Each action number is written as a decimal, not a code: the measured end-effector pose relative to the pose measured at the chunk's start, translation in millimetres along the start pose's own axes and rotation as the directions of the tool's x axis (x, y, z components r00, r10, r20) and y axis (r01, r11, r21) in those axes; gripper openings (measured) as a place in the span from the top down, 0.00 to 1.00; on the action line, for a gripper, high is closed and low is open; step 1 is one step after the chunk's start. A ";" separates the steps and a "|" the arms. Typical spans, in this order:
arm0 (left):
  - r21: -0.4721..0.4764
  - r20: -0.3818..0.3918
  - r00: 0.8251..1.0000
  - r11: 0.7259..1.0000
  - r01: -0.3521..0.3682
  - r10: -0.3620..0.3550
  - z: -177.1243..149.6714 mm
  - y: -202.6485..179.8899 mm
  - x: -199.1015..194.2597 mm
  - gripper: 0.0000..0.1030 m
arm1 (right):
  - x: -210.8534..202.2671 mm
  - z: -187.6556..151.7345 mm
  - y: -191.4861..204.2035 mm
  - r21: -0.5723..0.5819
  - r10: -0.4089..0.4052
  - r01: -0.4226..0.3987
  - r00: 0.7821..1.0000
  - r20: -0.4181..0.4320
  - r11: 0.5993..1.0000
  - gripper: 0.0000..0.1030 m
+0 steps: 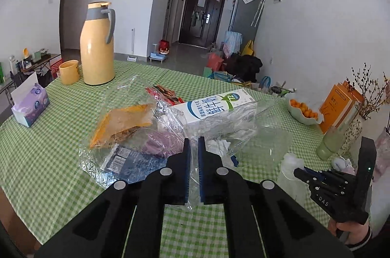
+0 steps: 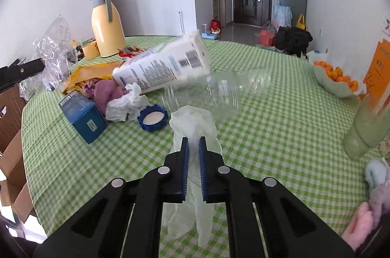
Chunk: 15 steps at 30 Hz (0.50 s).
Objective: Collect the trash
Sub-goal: 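Grasp the clear plastic glove with the right tool while the left tool grasps plastic wrap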
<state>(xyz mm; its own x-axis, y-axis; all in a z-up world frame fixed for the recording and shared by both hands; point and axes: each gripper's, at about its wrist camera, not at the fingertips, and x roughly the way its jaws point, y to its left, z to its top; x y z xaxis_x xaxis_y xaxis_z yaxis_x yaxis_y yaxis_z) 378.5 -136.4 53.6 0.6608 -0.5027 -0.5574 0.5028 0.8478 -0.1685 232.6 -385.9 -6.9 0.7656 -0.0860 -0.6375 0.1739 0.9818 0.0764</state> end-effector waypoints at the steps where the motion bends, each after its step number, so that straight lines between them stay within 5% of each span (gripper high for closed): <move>1: -0.005 0.008 1.000 1.000 -0.001 0.001 0.3 1.2 -4.7 0.97 | -6.1 0.7 2.4 -0.008 -0.001 0.001 1.000 0.008 1.000 0.92; 15: -0.058 0.083 0.996 0.998 -0.022 0.026 -17.3 21.0 -51.7 0.97 | -59.2 10.7 16.6 -0.019 -0.019 0.021 0.993 0.120 1.000 0.92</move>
<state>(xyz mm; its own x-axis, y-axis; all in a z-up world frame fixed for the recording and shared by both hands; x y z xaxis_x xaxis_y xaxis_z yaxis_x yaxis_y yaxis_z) 345.3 -89.7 64.9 0.7181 -0.4924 -0.4918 0.4553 0.8668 -0.2031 196.8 -366.3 40.3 0.8310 -0.1243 -0.5422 0.1784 0.9828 0.0480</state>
